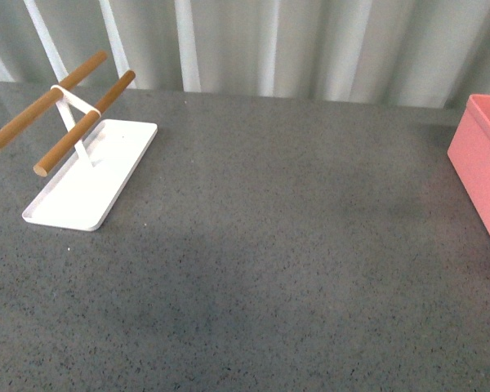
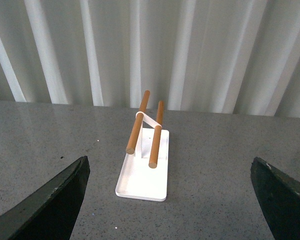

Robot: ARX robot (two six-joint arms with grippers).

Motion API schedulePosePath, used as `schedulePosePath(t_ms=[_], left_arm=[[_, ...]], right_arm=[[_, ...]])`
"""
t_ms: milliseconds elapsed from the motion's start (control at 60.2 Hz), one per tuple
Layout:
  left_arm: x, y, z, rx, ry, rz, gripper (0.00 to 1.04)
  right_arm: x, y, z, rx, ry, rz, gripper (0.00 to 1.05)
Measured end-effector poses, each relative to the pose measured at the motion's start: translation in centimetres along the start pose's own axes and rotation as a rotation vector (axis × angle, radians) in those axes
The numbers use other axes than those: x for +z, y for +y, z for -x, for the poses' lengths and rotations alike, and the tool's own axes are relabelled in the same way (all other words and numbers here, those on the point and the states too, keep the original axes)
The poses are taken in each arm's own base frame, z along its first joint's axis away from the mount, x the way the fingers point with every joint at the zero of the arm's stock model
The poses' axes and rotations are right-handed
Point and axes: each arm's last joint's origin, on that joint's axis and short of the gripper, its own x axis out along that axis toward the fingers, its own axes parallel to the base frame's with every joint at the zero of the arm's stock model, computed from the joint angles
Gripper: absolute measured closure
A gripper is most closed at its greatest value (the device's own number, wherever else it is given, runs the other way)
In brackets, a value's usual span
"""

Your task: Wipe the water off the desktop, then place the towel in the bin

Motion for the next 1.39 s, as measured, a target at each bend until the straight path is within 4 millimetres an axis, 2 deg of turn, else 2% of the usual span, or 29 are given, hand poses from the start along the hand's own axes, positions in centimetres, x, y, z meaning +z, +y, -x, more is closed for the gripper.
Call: schedulePosePath(t_ms=[116,365,481,730,1394], left_arm=[[0.0,0.0,0.0,0.0,0.0,0.0,0.07],[0.0,0.0,0.0,0.0,0.0,0.0,0.07],[0.0,0.0,0.0,0.0,0.0,0.0,0.07],[0.0,0.0,0.0,0.0,0.0,0.0,0.07],[0.0,0.0,0.0,0.0,0.0,0.0,0.07]], right_arm=[[-0.6,0.8,1.7,0.015,0.003,0.0,1.01],[-1.3,0.8,4.4,0.011,0.005,-0.003,1.01],[-2.3,0.8,5.4,0.012,0.005,-0.003,1.01],[-1.4,0.8,7.2,0.009,-0.03,-0.004,1.01],[-1.1,0.8,9.4,0.008,-0.038,-0.01,1.01]])
